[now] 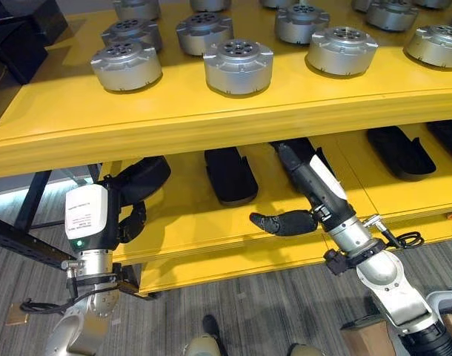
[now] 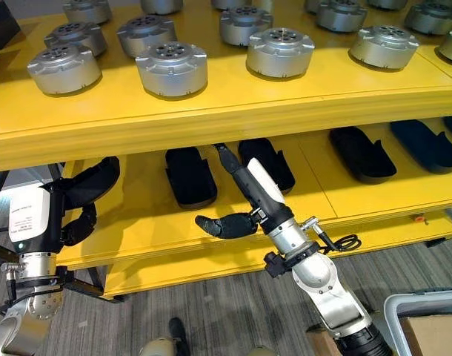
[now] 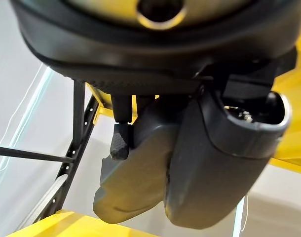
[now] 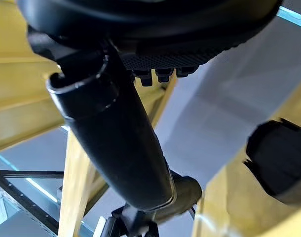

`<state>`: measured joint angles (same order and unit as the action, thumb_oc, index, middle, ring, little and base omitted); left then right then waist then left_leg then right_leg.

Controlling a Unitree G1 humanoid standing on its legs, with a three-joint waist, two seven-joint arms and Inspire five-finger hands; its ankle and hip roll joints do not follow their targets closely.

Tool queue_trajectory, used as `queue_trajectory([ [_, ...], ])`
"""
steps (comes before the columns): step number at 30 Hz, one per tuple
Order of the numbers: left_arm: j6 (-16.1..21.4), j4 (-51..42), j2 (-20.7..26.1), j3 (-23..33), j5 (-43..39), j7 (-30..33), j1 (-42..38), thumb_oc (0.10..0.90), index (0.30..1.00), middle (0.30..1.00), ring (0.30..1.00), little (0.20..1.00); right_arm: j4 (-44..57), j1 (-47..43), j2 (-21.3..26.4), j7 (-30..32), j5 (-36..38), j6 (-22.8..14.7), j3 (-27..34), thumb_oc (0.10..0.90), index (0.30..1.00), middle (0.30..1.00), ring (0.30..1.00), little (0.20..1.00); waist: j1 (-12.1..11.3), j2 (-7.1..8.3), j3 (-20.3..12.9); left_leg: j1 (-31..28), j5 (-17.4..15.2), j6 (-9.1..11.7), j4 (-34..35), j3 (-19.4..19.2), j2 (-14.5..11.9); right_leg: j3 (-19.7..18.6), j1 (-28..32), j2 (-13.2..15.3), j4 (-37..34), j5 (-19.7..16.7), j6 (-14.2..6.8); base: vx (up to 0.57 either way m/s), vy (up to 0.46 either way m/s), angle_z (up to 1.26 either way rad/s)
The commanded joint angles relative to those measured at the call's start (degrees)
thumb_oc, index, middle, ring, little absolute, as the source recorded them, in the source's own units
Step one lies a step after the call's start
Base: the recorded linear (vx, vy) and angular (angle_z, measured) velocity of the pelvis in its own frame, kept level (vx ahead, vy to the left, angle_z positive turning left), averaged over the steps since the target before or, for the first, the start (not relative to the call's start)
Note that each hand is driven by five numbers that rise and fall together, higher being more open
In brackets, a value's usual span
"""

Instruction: Move parts from the plastic box to the shelf.

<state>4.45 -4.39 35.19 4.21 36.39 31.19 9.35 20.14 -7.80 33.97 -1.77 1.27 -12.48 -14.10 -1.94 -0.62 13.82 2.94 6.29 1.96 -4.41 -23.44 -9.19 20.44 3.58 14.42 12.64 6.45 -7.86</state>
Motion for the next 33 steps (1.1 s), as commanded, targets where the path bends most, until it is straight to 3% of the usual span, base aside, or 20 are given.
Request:
queue_trajectory([
  [1, 5.01, -3.11, 5.23, 1.86, 1.79, 2.75, -6.42, 0.400, 0.300, 0.300, 0.300, 0.300, 5.40, -6.85, -1.35, 3.80, 0.51, -6.44, 4.40, 0.900, 1.000, 1.000, 1.000, 1.000, -0.74, 1.13, -5.40, -3.83, -9.60, 1.01, -2.16, 3.12, 0.06, 0.55, 0.60, 1.40, 0.80, 1.79, -1.24, -0.05, 0.219, -0.01],
  [4, 5.93, -3.02, 5.13, 0.70, 2.99, 1.76, -7.52, 0.400, 0.300, 0.300, 0.300, 0.300, 5.24, -6.57, -0.98, 2.42, 0.16, -5.84, 5.51, 0.900, 1.000, 1.000, 1.000, 1.000, -1.24, 1.00, -5.46, -4.68, -10.79, -1.41, -1.82, 3.60, 2.06, 1.08, -2.09, 3.24, 10.46, -0.66, -1.25, -0.02, 0.188, -0.02],
  [5, 5.91, -2.70, 5.00, 0.05, 3.48, 1.81, -8.05, 0.400, 0.300, 0.300, 0.300, 0.300, 5.31, -6.31, -0.76, 1.72, 0.42, -5.40, 5.72, 0.900, 1.000, 1.000, 1.000, 1.000, -0.81, 1.06, -5.22, -5.43, -11.32, -2.46, -1.09, 3.87, 3.03, -0.73, -5.30, 3.89, 15.75, -1.98, -1.66, 0.01, 0.125, -0.06],
  [7, 5.62, -2.89, 5.02, -0.63, 4.05, 1.53, -8.44, 0.400, 0.300, 0.300, 0.300, 0.300, 4.93, -5.61, -0.61, 1.57, 0.98, -5.49, 5.86, 0.900, 1.000, 1.000, 1.000, 1.000, 0.25, 1.47, -4.78, -6.29, -11.68, -2.87, -0.12, 4.68, 3.77, -3.65, -8.44, 2.99, 15.40, -4.11, -1.72, 0.03, -0.110, 0.04],
  [9, 4.94, -3.68, 6.19, -1.13, 3.61, 0.95, -9.32, 0.400, 0.300, 0.300, 0.300, 0.300, 4.42, -4.27, -0.65, 1.09, 2.21, -6.67, 6.54, 0.900, 1.000, 1.000, 1.000, 1.000, 1.83, 2.88, -4.45, -7.38, -14.24, -2.63, -0.07, 5.91, 4.52, -7.57, -12.18, 3.69, 8.61, -11.36, -3.46, 0.07, -0.275, 0.25],
  [10, 4.67, -3.79, 5.66, -1.57, 4.13, 0.37, -10.17, 0.400, 0.300, 0.300, 0.300, 0.300, 4.44, -3.77, -1.04, 0.65, 2.03, -6.54, 6.79, 0.900, 1.000, 1.000, 1.000, 1.000, 2.02, 2.87, -4.88, -7.07, -13.98, -2.24, 0.11, 5.68, 3.97, -7.93, -10.98, 3.03, 4.60, -7.76, -3.33, 0.09, -0.201, 0.34],
  [17, 5.52, -4.67, 5.22, -0.68, 3.63, -0.30, -9.17, 0.400, 0.300, 0.300, 0.300, 0.300, 4.57, -2.99, -0.03, -2.11, 5.29, -6.14, 8.19, 0.900, 1.000, 1.000, 1.000, 1.000, 1.37, 2.60, -5.18, -5.74, -10.84, 0.92, -0.71, 4.01, 0.78, -3.57, -3.72, 0.59, -2.93, -3.24, -2.88, 0.09, -0.157, 0.31],
  [25, 4.96, -5.92, 5.63, -0.11, 2.91, 0.47, -10.85, 0.400, 0.300, 0.300, 0.300, 0.300, 6.02, -6.72, 0.29, 1.91, 2.64, -6.18, 9.08, 0.900, 1.000, 1.000, 1.000, 1.000, 1.20, 2.42, -2.95, -2.21, -10.22, 2.29, -2.82, 4.65, -1.46, -3.23, -5.29, 0.38, -1.36, -1.39, -1.92, -0.01, -0.074, -0.04],
  [30, 2.82, -5.73, 5.53, -0.92, 3.44, 1.47, -13.62, 0.400, 0.300, 0.300, 0.300, 0.300, 6.49, -9.87, -0.22, 9.37, -0.36, -8.18, 11.44, 0.900, 1.000, 1.000, 1.000, 1.000, 1.71, 1.95, -0.90, 0.11, -10.42, 2.63, -4.63, 5.10, -2.22, -4.18, -8.07, 0.49, 1.14, -0.72, -1.70, -0.02, -0.011, 0.01],
  [33, 1.65, -5.59, 5.34, -1.50, 4.01, 2.03, -14.77, 0.400, 0.300, 0.300, 0.300, 0.300, 6.41, -10.84, -0.50, 10.27, -1.42, -8.74, 12.15, 0.900, 1.000, 1.000, 1.000, 1.000, 2.00, 1.60, 0.24, 1.21, -10.62, 2.67, -5.63, 5.25, -2.35, -4.89, -9.43, 0.61, 2.46, -0.39, -1.56, -0.06, 0.021, 0.02],
])
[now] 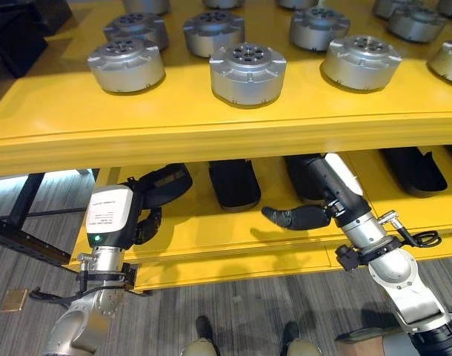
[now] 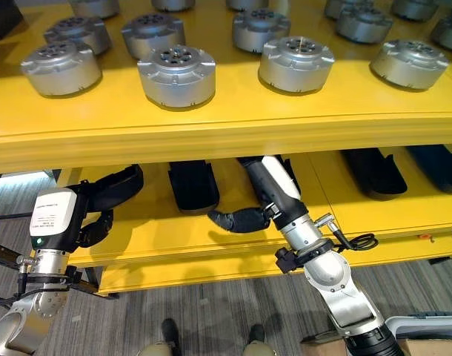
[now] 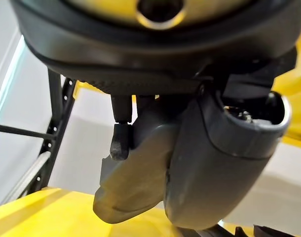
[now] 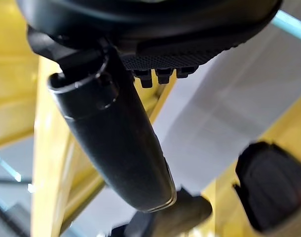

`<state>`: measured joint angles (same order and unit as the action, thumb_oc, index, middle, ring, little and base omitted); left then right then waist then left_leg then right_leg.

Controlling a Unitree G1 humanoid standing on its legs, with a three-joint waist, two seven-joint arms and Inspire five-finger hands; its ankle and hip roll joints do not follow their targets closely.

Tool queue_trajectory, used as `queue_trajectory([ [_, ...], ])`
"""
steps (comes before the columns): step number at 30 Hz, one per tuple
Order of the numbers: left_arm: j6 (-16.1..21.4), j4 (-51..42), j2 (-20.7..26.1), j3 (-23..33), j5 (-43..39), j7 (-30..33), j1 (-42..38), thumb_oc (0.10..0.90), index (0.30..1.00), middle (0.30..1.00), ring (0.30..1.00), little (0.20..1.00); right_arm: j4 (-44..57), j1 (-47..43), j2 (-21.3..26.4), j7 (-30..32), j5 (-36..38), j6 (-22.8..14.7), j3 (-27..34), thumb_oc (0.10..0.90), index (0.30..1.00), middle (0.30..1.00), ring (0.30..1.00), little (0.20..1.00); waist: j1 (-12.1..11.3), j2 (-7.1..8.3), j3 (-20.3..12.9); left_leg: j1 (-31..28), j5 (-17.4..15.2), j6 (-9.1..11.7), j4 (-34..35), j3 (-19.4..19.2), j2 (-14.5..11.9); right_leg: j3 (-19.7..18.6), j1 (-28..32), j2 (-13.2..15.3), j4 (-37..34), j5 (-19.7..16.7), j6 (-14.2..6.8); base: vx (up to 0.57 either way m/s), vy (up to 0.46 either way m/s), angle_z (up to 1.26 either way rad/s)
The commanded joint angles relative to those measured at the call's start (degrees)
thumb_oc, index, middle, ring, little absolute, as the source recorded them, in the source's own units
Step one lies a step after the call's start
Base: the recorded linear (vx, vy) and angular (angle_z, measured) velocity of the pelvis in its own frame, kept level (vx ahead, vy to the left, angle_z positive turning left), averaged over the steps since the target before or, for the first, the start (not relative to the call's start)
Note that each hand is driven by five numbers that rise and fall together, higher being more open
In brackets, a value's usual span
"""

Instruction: Move parts from the plastic box to the shelf.

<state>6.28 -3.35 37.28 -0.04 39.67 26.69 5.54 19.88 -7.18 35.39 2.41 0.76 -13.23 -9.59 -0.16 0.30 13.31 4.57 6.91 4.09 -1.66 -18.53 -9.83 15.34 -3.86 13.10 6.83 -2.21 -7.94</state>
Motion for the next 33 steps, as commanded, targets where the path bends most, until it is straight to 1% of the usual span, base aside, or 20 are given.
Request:
queue_trajectory([
  [1, -0.50, -6.49, 3.24, 2.58, 1.00, 6.80, -11.20, 0.400, 0.300, 0.300, 0.300, 0.300, 6.72, -11.68, -1.97, 6.74, -1.42, -8.15, 7.87, 0.900, 1.000, 1.000, 1.000, 1.000, 0.33, 0.56, 1.05, -0.12, -11.25, 0.57, -8.64, 0.40, -1.72, 0.02, -2.33, 1.96, 8.51, 8.29, -1.47, -0.07, 0.026, -0.04],
  [3, -1.82, -5.83, 3.72, 1.95, 1.03, 8.15, -12.57, 0.400, 0.300, 0.300, 0.300, 0.300, 6.48, -12.76, -1.91, 11.06, -3.00, -9.37, 8.73, 0.900, 1.000, 1.000, 1.000, 1.000, 0.65, -0.01, 2.56, 1.65, -11.41, 0.66, -10.28, 0.60, -1.92, -0.68, -4.15, 2.16, 10.23, 8.58, -1.30, -0.09, 0.044, -0.03],
  [5, -2.63, -5.66, 3.81, 1.76, 0.85, 8.82, -13.06, 0.400, 0.300, 0.300, 0.300, 0.300, 6.20, -13.10, -2.13, 13.28, -3.14, -10.44, 9.47, 0.900, 1.000, 1.000, 1.000, 1.000, 0.90, -0.27, 3.25, 2.40, -11.44, 0.64, -10.91, 0.69, -2.00, -1.10, -4.99, 2.17, 11.17, 8.81, -1.22, -0.06, 0.046, -0.01],
  [6, -3.03, -5.52, 3.89, 1.73, 0.47, 9.11, -13.29, 0.400, 0.300, 0.300, 0.300, 0.300, 6.07, -13.35, -2.38, 15.01, -3.08, -11.91, 10.06, 0.900, 1.000, 1.000, 1.000, 1.000, 1.06, -0.45, 3.66, 2.81, -11.48, 0.58, -11.22, 0.79, -2.00, -1.45, -5.52, 2.15, 11.75, 9.01, -1.15, -0.04, 0.056, -0.03],
  [7, -3.48, -5.73, 3.66, 1.87, 0.57, 9.50, -13.27, 0.400, 0.300, 0.300, 0.300, 0.300, 6.36, -13.08, -2.92, 17.58, -3.35, -14.66, 11.10, 0.900, 1.000, 1.000, 1.000, 1.000, 1.38, -0.59, 4.15, 3.24, -11.60, 0.48, -11.61, 0.76, -2.01, -1.85, -6.16, 2.16, 12.31, 9.18, -1.17, 0.00, 0.047, -0.04],
  [8, -3.44, -5.84, 3.56, 1.91, 0.61, 9.84, -13.08, 0.400, 0.300, 0.300, 0.300, 0.300, 6.79, -12.73, -3.08, 18.75, -2.49, -16.00, 11.87, 0.900, 1.000, 1.000, 1.000, 1.000, 1.56, -0.63, 4.34, 3.42, -11.73, 0.46, -11.85, 0.78, -2.04, -2.08, -6.46, 2.24, 12.42, 9.18, -1.27, 0.00, 0.000, 0.00],
  [10, -3.80, -6.41, 3.30, 1.99, 0.64, 9.98, -12.79, 0.400, 0.300, 0.300, 0.300, 0.300, 7.51, -12.21, -3.15, 18.97, -1.01, -17.23, 13.12, 0.900, 1.000, 1.000, 1.000, 1.000, 1.79, -0.77, 4.74, 3.93, -11.88, 0.45, -12.49, 0.95, -2.18, -2.46, -7.06, 2.40, 12.95, 9.20, -1.31, 0.00, 0.018, -0.01],
  [11, -4.24, -6.95, 2.83, 2.11, 1.04, 10.19, -12.45, 0.400, 0.300, 0.300, 0.300, 0.300, 8.07, -11.97, -3.32, 19.16, -0.61, -18.50, 14.40, 0.900, 1.000, 1.000, 1.000, 1.000, 2.01, -0.99, 5.30, 4.69, -12.05, 0.44, -13.31, 1.22, -2.30, -2.88, -7.84, 2.53, 13.75, 9.31, -1.24, -0.04, 0.051, 0.00],
  [13, -4.66, -7.72, 2.27, 2.29, 1.54, 10.64, -12.39, 0.400, 0.300, 0.300, 0.300, 0.300, 8.65, -12.32, -3.47, 19.22, -1.39, -19.90, 15.86, 0.900, 1.000, 1.000, 1.000, 1.000, 2.16, -1.41, 6.21, 6.41, -12.48, 0.55, -14.81, 1.68, -2.37, -3.59, -9.49, 2.65, 15.10, 9.71, -1.13, -0.09, 0.046, -0.02],
  [17, -6.29, -7.91, 2.46, 2.07, 1.40, 11.53, -14.00, 0.400, 0.300, 0.300, 0.300, 0.300, 9.39, -15.19, -2.74, 20.63, -2.98, -20.58, 16.66, 0.900, 1.000, 1.000, 1.000, 1.000, 2.43, -1.84, 8.65, 10.14, -13.07, 0.76, -17.79, 2.43, -2.62, -4.74, -13.07, 2.63, 18.05, 10.43, -0.80, -0.13, 0.017, -0.03],
  [20, -7.43, -8.00, 3.06, 2.33, 0.96, 11.19, -15.61, 0.400, 0.300, 0.300, 0.300, 0.300, 9.77, -17.07, -2.65, 21.09, -3.94, -19.98, 16.46, 0.900, 1.000, 1.000, 1.000, 1.000, 2.48, -1.81, 10.39, 12.66, -13.42, 0.72, -19.84, 2.78, -2.78, -5.37, -15.80, 2.47, 20.57, 11.05, -0.67, -0.15, -0.009, -0.05],
  [23, -8.10, -8.19, 3.46, 2.53, -0.09, 10.57, -16.24, 0.400, 0.300, 0.300, 0.300, 0.300, 9.72, -18.01, -2.39, 21.33, -2.93, -19.70, 16.09, 0.900, 1.000, 1.000, 1.000, 1.000, 2.47, -1.77, 12.01, 14.57, -13.74, 0.56, -21.77, 2.90, -3.02, -5.64, -17.69, 2.62, 22.66, 11.55, -0.45, -0.11, -0.006, -0.04],
  [26, -8.23, -7.83, 3.19, 2.54, -0.58, 10.41, -16.10, 0.400, 0.300, 0.300, 0.300, 0.300, 9.53, -18.12, -2.56, 21.20, -2.02, -19.85, 16.18, 0.900, 1.000, 1.000, 1.000, 1.000, 2.48, -1.81, 12.56, 15.23, -13.87, 0.46, -22.43, 2.90, -3.10, -5.69, -18.47, 2.65, 23.57, 11.77, -0.39, -0.05, 0.000, -0.04],
  [28, -9.60, -7.06, 2.91, 2.09, -1.36, 9.36, -15.94, 0.400, 0.300, 0.300, 0.300, 0.300, 9.52, -18.13, -3.06, 20.40, -0.87, -19.53, 16.32, 0.900, 1.000, 1.000, 1.000, 1.000, 2.68, -1.87, 12.92, 15.76, -14.17, 0.35, -23.11, 2.84, -3.17, -5.90, -19.16, 2.65, 24.46, 12.06, -0.36, -0.05, -0.004, -0.02],
  [30, -9.94, -6.55, 2.38, 1.76, -1.45, 8.93, -15.31, 0.400, 0.300, 0.300, 0.300, 0.300, 9.82, -17.49, -3.14, 19.79, 0.05, -19.44, 16.80, 0.900, 1.000, 1.000, 1.000, 1.000, 2.72, -1.80, 13.50, 16.71, -14.67, 0.14, -24.39, 2.74, -3.36, -6.04, -20.00, 2.79, 25.48, 12.33, -0.18, -0.06, -0.015, -0.03],
  [33, -10.61, -6.15, 1.45, 1.18, -1.54, 9.20, -13.99, 0.400, 0.300, 0.300, 0.300, 0.300, 9.96, -17.02, -3.46, 19.47, -0.44, -19.27, 16.86, 0.900, 1.000, 1.000, 1.000, 1.000, 2.55, -1.86, 14.16, 17.88, -15.29, 0.01, -25.97, 3.00, -3.47, -6.22, -20.93, 2.81, 27.00, 12.87, 0.07, -0.05, -0.015, -0.01],
])
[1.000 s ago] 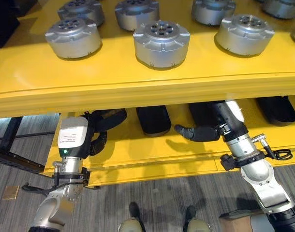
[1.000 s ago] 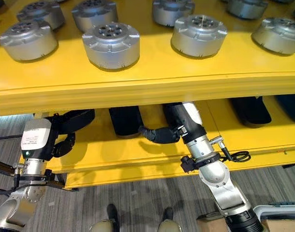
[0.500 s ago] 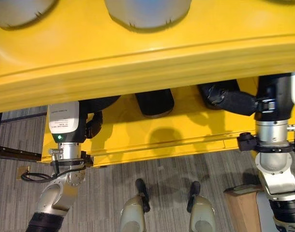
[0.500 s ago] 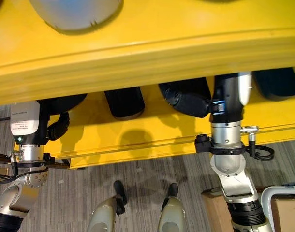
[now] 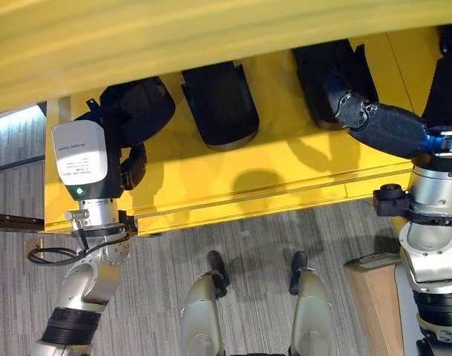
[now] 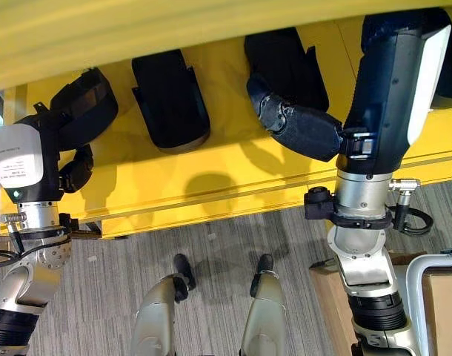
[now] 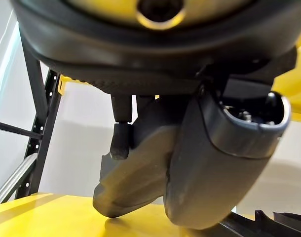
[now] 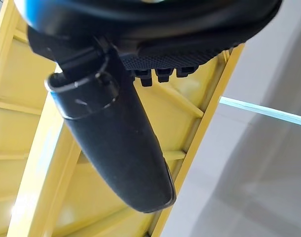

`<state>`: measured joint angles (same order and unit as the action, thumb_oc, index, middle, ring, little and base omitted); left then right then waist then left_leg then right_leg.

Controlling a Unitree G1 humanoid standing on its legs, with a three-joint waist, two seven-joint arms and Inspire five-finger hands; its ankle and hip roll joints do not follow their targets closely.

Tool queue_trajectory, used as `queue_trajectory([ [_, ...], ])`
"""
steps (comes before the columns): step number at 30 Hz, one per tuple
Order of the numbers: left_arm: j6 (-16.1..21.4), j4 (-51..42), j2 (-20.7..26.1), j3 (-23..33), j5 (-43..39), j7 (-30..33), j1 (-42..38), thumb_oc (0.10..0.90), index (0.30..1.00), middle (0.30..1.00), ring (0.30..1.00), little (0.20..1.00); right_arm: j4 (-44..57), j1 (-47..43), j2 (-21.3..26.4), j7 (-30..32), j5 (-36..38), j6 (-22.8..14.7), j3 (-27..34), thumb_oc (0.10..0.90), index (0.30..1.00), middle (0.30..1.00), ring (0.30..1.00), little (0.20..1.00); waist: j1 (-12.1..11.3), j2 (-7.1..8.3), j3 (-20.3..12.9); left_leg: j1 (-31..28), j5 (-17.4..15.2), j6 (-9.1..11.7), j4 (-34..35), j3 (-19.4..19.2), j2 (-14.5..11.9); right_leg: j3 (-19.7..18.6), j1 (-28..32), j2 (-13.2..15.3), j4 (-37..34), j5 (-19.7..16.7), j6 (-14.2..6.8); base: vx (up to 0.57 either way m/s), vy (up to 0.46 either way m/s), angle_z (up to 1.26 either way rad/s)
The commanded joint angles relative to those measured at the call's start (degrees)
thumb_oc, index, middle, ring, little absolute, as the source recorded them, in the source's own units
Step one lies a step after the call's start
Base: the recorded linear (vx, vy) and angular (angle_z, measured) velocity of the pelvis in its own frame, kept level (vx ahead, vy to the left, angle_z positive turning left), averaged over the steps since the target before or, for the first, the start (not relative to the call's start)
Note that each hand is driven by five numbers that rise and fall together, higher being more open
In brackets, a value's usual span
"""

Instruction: Move parts from the plastic box to the shelf.

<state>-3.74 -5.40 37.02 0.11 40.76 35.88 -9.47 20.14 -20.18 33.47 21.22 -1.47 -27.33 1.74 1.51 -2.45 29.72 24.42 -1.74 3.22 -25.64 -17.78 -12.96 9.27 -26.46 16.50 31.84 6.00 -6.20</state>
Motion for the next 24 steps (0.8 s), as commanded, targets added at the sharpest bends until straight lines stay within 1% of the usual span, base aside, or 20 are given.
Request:
queue_trajectory([
  [1, -0.69, -3.90, 1.52, 0.99, -2.98, 0.65, 1.74, 0.400, 0.300, 0.300, 0.300, 0.300, 9.80, -4.00, -1.36, 0.94, 1.17, -5.06, 5.64, 0.900, 1.000, 1.000, 1.000, 1.000, 0.72, 0.84, -1.73, -1.15, -7.08, 0.74, -3.11, 2.38, -0.44, -0.19, 0.99, -0.57, 3.14, 5.06, -1.44, -0.07, -0.014, 0.02],
  [3, -0.92, -3.82, 1.28, 1.05, -3.49, 1.12, 2.30, 0.400, 0.300, 0.300, 0.300, 0.300, 9.83, -4.10, -1.17, 1.17, 0.84, -4.88, 5.75, 0.900, 1.000, 1.000, 1.000, 1.000, 0.52, 0.77, -1.41, -0.28, -7.54, 0.53, -4.21, 2.45, -0.53, -0.17, 0.24, -0.51, 4.34, 5.50, -1.22, -0.06, -0.019, 0.03],
  [4, -0.89, -3.80, 1.09, 1.09, -3.73, 1.45, 2.60, 0.400, 0.300, 0.300, 0.300, 0.300, 9.82, -4.13, -1.02, 1.33, 0.82, -4.66, 5.81, 0.900, 1.000, 1.000, 1.000, 1.000, 0.41, 0.82, -1.25, 0.16, -8.45, 0.51, -5.32, 2.54, -0.56, -0.16, -0.09, -0.35, 5.45, 6.33, -1.26, -0.05, -0.023, 0.03],
  [5, -0.85, -3.84, 1.01, 1.16, -3.74, 1.63, 2.68, 0.400, 0.300, 0.300, 0.300, 0.300, 9.90, -4.15, -0.93, 1.52, 0.80, -4.57, 5.85, 0.900, 1.000, 1.000, 1.000, 1.000, 0.33, 0.85, -1.11, 0.53, -8.25, 0.36, -5.52, 2.54, -0.60, -0.10, -0.42, -0.39, 5.71, 6.16, -1.09, -0.06, -0.032, 0.02],
  [6, -0.67, -3.86, 0.77, 1.24, -3.55, 2.13, 2.87, 0.400, 0.300, 0.300, 0.300, 0.300, 10.02, -4.12, -0.72, 1.95, 0.60, -4.27, 6.00, 0.900, 1.000, 1.000, 1.000, 1.000, 0.21, 0.88, -0.79, 1.40, -9.28, 0.30, -7.07, 2.75, -0.71, -0.02, -1.19, -0.16, 7.46, 7.16, -1.04, -0.09, -0.032, 0.02],
  [9, -1.20, -3.64, 0.86, 0.94, 0.98, 1.53, 2.83, 0.400, 0.300, 0.300, 0.300, 0.300, 9.69, -4.62, -0.20, 2.13, 0.85, -4.01, 6.17, 0.900, 1.000, 1.000, 1.000, 1.000, -0.03, 0.73, -0.14, 4.03, -10.97, -0.15, -10.72, 3.41, -0.93, -0.13, -3.47, 0.26, 11.70, 8.89, -0.47, -0.08, -0.020, 0.05],
  [12, -1.44, -3.41, 1.06, 0.91, 1.96, 2.00, 2.83, 0.400, 0.300, 0.300, 0.300, 0.300, 9.57, -4.88, 0.06, 1.84, 0.81, -3.88, 6.28, 0.900, 1.000, 1.000, 1.000, 1.000, -0.15, 0.65, -0.26, 5.11, -11.65, -0.23, -12.12, 3.71, -0.94, -0.20, -4.44, 0.41, 13.10, 9.51, -0.34, -0.03, -0.008, 0.04],
  [15, -2.15, -2.14, 2.02, 0.96, 2.67, 2.39, 2.62, 0.400, 0.300, 0.300, 0.300, 0.300, 9.70, -4.87, 0.81, 1.73, 0.81, -3.58, 6.27, 0.900, 1.000, 1.000, 1.000, 1.000, 0.04, 0.35, -0.19, 6.77, -12.83, -0.48, -14.81, 4.14, -1.04, -0.56, -6.00, 0.58, 15.75, 10.52, -0.08, -0.04, 0.003, 0.05],
  [18, -3.01, 0.29, 3.31, 0.68, 2.90, 0.56, 2.67, 0.400, 0.300, 0.300, 0.300, 0.300, 9.50, -5.21, 1.46, 1.53, 0.35, -3.70, 6.26, 0.900, 1.000, 1.000, 1.000, 1.000, 0.12, -0.08, -0.29, 8.42, -13.79, -0.64, -16.97, 4.60, -1.06, -1.00, -7.60, 0.83, 17.95, 11.37, 0.12, -0.04, 0.007, 0.03],
  [21, -2.15, 2.07, 3.64, -0.04, 5.26, 0.34, 3.83, 0.400, 0.300, 0.300, 0.300, 0.300, 9.15, -5.54, 2.08, 1.65, 0.03, -3.87, 6.46, 0.900, 1.000, 1.000, 1.000, 1.000, 0.06, -0.37, -0.43, 9.25, -14.43, -0.80, -18.18, 4.95, -1.16, -1.24, -8.46, 1.04, 19.20, 11.88, 0.37, 0.00, 0.000, 0.00],
  [23, -2.90, 3.18, 4.18, -0.43, 7.23, -0.21, 5.13, 0.400, 0.300, 0.300, 0.300, 0.300, 8.84, -5.52, 2.85, 1.51, 0.55, -4.15, 6.99, 0.900, 1.000, 1.000, 1.000, 1.000, 0.02, -0.61, -0.51, 9.64, -14.66, -0.80, -18.64, 5.10, -1.26, -1.29, -8.87, 1.20, 19.74, 12.07, 0.44, 0.00, 0.000, 0.00],
  [24, -3.23, 4.42, 4.46, -0.93, 7.90, 0.51, 5.59, 0.400, 0.300, 0.300, 0.300, 0.300, 8.58, -5.75, 3.17, 1.32, 0.65, -4.26, 7.13, 0.900, 1.000, 1.000, 1.000, 1.000, 0.06, -0.70, -0.60, 9.79, -14.74, -0.76, -18.78, 5.11, -1.30, -1.37, -9.05, 1.23, 19.89, 12.13, 0.45, -0.03, 0.014, -0.04],
])
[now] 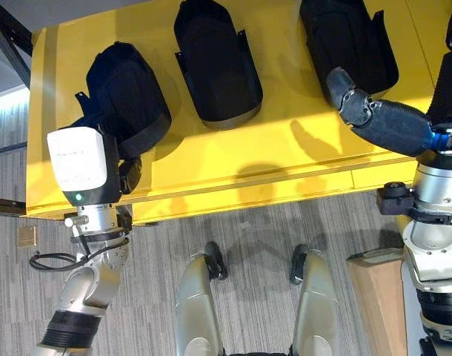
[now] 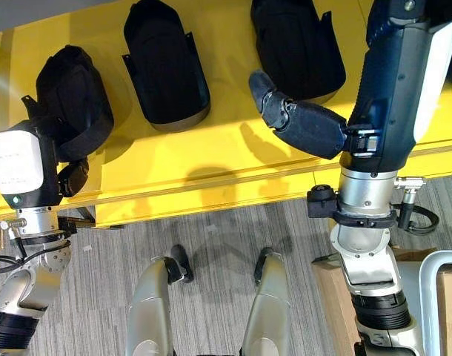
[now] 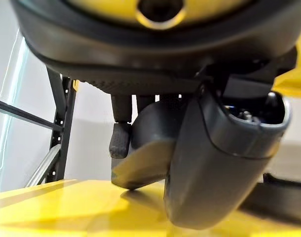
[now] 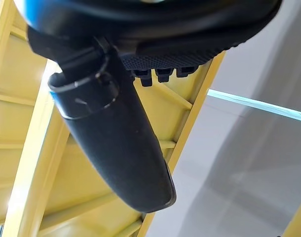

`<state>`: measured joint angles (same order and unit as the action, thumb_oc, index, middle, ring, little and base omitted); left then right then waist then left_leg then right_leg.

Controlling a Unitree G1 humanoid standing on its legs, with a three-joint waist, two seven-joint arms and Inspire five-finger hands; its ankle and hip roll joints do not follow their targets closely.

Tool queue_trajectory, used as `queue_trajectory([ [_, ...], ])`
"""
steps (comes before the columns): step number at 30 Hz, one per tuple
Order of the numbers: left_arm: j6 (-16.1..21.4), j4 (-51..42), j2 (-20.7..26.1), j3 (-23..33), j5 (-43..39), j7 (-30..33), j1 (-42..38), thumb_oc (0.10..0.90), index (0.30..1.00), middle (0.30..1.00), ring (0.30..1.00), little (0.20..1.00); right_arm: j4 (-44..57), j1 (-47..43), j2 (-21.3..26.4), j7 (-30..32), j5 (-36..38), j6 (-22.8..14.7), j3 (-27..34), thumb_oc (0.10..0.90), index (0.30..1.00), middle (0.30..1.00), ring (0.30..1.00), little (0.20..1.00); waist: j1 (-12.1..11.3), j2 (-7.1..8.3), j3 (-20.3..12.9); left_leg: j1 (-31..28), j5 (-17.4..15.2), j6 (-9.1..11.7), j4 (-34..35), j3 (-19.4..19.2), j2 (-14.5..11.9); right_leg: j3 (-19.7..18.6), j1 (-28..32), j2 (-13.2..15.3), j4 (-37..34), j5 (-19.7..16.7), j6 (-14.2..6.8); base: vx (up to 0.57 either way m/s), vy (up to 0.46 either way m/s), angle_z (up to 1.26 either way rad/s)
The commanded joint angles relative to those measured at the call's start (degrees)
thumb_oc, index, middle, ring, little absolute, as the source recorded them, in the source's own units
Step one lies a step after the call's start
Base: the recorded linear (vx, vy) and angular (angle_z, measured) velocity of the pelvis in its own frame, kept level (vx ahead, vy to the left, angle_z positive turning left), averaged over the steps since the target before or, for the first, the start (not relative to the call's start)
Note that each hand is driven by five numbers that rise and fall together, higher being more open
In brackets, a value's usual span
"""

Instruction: Move parts from the plastic box to the shelf.

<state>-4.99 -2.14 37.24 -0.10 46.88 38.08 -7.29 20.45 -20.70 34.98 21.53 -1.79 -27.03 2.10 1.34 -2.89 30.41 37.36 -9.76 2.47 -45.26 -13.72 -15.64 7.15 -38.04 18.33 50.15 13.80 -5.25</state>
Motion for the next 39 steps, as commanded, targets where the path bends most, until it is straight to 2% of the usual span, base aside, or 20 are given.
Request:
queue_trajectory([
  [1, -2.28, 2.16, 4.63, -1.05, 2.22, -1.30, 3.63, 0.400, 0.300, 0.300, 0.300, 0.300, 8.18, -5.49, 2.16, 1.06, 0.94, -4.46, 6.74, 0.900, 1.000, 1.000, 1.000, 1.000, 0.25, -0.36, -1.32, -3.01, -6.81, -0.08, 0.66, 1.04, 1.34, 0.66, 2.27, -0.58, 1.86, 4.41, -0.47, -0.03, 0.015, -0.04],
  [9, -4.82, 11.08, 7.88, -2.92, 4.83, 1.44, 4.10, 0.400, 0.300, 0.300, 0.300, 0.300, 7.88, -7.91, 5.41, -0.28, 0.93, -3.18, 6.10, 0.900, 1.000, 1.000, 1.000, 1.000, 1.07, -1.32, -1.65, -2.45, -8.65, 0.28, -0.93, 1.02, 1.28, -0.93, 1.03, -0.33, 3.80, 5.99, -0.77, 0.00, 0.050, -0.03],
  [11, -5.89, 14.51, 9.38, -3.87, 7.19, 0.02, 3.53, 0.400, 0.300, 0.300, 0.300, 0.300, 7.24, -8.81, 6.36, -0.94, 1.11, -2.90, 5.79, 0.900, 1.000, 1.000, 1.000, 1.000, 1.52, -1.59, -1.59, -1.66, -7.33, -0.11, -0.54, 0.56, 1.14, -1.12, 0.02, -0.41, 3.83, 5.08, -0.23, -0.06, 0.047, -0.08],
  [13, -6.49, 18.30, 10.28, -5.41, 8.31, 1.58, 3.37, 0.400, 0.300, 0.300, 0.300, 0.300, 6.74, -9.64, 7.33, -1.35, 1.56, -2.76, 5.41, 0.900, 1.000, 1.000, 1.000, 1.000, 1.83, -1.68, -1.91, -2.04, -8.48, 0.42, -0.73, 0.71, 1.17, -1.61, 0.32, -0.38, 4.10, 6.13, -0.69, 0.02, 0.048, -0.04],
  [18, -9.09, 25.96, 11.76, -7.74, 6.70, 4.80, 2.79, 0.400, 0.300, 0.300, 0.300, 0.300, 6.02, -11.36, 9.51, -1.11, 3.10, -2.09, 4.30, 0.900, 1.000, 1.000, 1.000, 1.000, 2.76, -2.24, -1.83, -2.16, -8.05, 0.60, -0.17, 0.17, 0.91, -2.51, 0.07, -0.51, 3.74, 5.97, -0.49, -0.01, 0.051, -0.04],
  [22, -12.01, 31.54, 12.49, -8.76, 6.14, 5.88, 2.33, 0.400, 0.300, 0.300, 0.300, 0.300, 6.18, -12.70, 11.35, -2.59, 4.04, -0.91, 3.21, 0.900, 1.000, 1.000, 1.000, 1.000, 3.87, -3.28, -1.88, -2.94, -7.55, 0.90, 0.89, -0.63, 1.17, -3.55, -0.02, -0.77, 3.41, 6.10, -0.33, 0.01, 0.102, -0.13],
  [26, -13.29, 36.92, 12.80, -9.05, 6.66, 8.69, 2.04, 0.400, 0.300, 0.300, 0.300, 0.300, 6.20, -14.08, 13.36, -3.45, 5.08, 0.23, 1.72, 0.900, 1.000, 1.000, 1.000, 1.000, 4.96, -4.15, -2.08, -3.78, -7.02, 1.13, 1.88, -1.57, 1.29, -4.46, 0.04, -0.95, 2.93, 6.10, -0.08, 0.03, 0.088, -0.09],
  [39, -11.97, 42.52, 16.61, -10.73, 13.15, 9.23, 0.63, 0.400, 0.300, 0.300, 0.300, 0.300, 5.00, -17.12, 19.14, -4.31, 6.66, 2.19, -1.17, 0.900, 1.000, 1.000, 1.000, 1.000, 7.11, -5.85, -2.60, -5.86, -6.63, 1.22, 3.55, -3.32, 2.10, -5.62, 0.96, -1.52, 1.57, 6.31, 0.58, 0.05, 0.067, -0.06],
])
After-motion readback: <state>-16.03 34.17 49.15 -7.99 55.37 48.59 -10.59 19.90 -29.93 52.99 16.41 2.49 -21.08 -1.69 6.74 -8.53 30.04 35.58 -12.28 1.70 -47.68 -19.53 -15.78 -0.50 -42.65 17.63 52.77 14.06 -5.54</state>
